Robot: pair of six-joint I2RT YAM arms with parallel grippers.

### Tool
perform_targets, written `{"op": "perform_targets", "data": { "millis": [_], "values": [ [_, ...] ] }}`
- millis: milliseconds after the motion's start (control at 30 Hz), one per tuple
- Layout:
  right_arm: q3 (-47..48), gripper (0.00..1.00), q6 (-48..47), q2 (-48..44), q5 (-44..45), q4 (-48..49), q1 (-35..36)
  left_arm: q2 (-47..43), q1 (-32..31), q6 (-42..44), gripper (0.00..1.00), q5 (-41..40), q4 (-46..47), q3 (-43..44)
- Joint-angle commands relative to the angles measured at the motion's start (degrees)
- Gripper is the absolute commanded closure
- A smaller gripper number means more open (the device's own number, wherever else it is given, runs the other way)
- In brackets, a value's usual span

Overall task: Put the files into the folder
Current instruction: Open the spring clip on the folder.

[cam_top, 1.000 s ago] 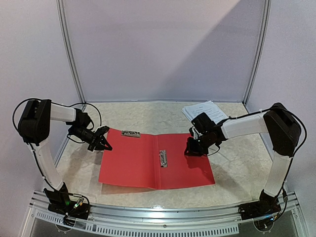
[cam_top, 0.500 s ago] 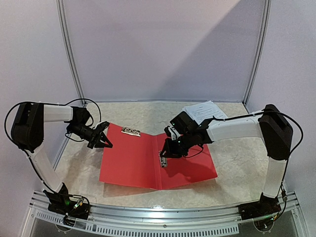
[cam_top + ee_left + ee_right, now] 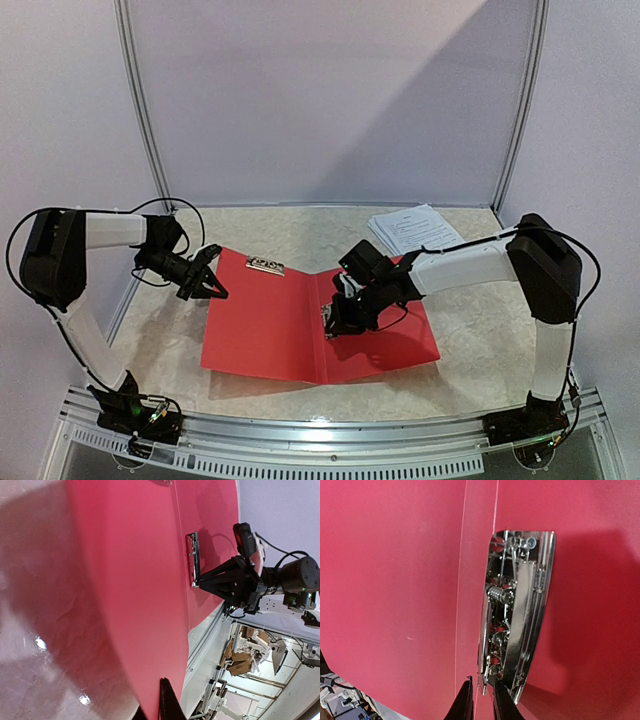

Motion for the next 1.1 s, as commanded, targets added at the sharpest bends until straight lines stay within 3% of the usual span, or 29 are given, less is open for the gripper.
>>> {"op": "perform_targets", "data": {
  "millis": [0, 500, 1067],
  "values": [
    [-1.5, 0.88, 1.8, 1.8, -2.3, 2.1, 0.3, -1.7, -0.5, 0.0, 1.00, -0.7, 1.0, -0.5],
    [-5.2, 0.99, 2.7, 4.3, -2.0, 4.1, -0.4, -1.9, -0.5, 1.2, 1.00, -1.9, -0.7, 0.1],
    [-10.8, 1.00, 3.9, 5.9, 6.0, -0.5, -3.8, -3.1, -0.4, 3.8, 1.00, -6.5, -3.9, 1.8]
  ]
}}
